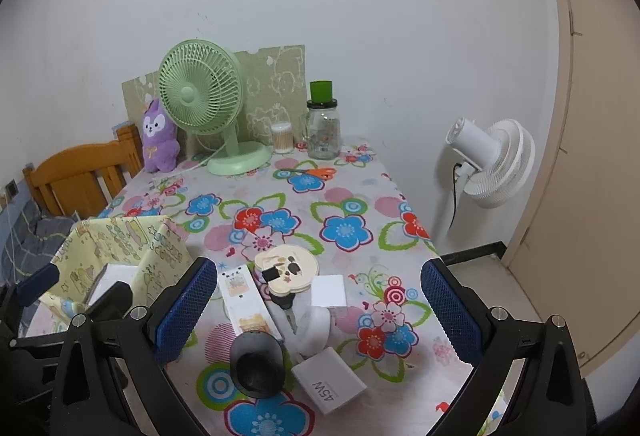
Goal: Organize rigid objects
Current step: 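Move the right tool to the white oval case while the left tool approaches the white power strip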
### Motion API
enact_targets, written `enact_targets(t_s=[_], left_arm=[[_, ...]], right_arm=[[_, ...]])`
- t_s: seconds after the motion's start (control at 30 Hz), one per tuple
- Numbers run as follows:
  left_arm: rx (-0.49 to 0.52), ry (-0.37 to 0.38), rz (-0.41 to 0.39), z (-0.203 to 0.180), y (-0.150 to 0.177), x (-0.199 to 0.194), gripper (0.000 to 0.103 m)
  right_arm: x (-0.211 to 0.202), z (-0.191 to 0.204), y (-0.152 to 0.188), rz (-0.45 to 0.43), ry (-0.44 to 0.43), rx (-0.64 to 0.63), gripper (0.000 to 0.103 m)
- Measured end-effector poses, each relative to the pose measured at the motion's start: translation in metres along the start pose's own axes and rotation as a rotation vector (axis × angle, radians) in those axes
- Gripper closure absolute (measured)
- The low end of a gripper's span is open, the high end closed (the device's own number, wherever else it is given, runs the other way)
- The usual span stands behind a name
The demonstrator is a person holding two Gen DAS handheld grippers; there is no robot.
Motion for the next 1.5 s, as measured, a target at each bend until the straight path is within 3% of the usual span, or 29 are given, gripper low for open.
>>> enact_targets(t_s=[0.6, 1.03, 1.33, 1.5], left_arm=[[0.021, 0.058, 0.055, -0.047, 0.020, 0.023, 0.000], [0.057, 0.054, 0.107, -0.074, 0.037, 0.045, 0.000], [0.060, 0.043, 0.167, -0.083, 0.042, 0.071, 0.000], [0.068, 0.029, 0.184, -0.085, 0.044, 0.082, 0.000]], right_arm=[[0.021, -0.032, 0.021, 0.016, -0.023, -0.013, 0.000], [0.037, -0.045, 0.042, 0.054, -0.025, -0.024, 0.000], [0.061, -0.047, 0.048, 0.115, -0.028, -0.012, 0.006], [0.077, -0.040, 0.053, 0.168, -0.048, -0.017, 0.016]])
Point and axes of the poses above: each gripper's, at about its wrist camera, not at the fingertips, and x roughly the way its jaws point, z to its left, y to its underside, the point moved 3 cm from there along x, roughly the way its jaws point, and after that the axes turned 7 degrees about x, right-handed, at the moved point
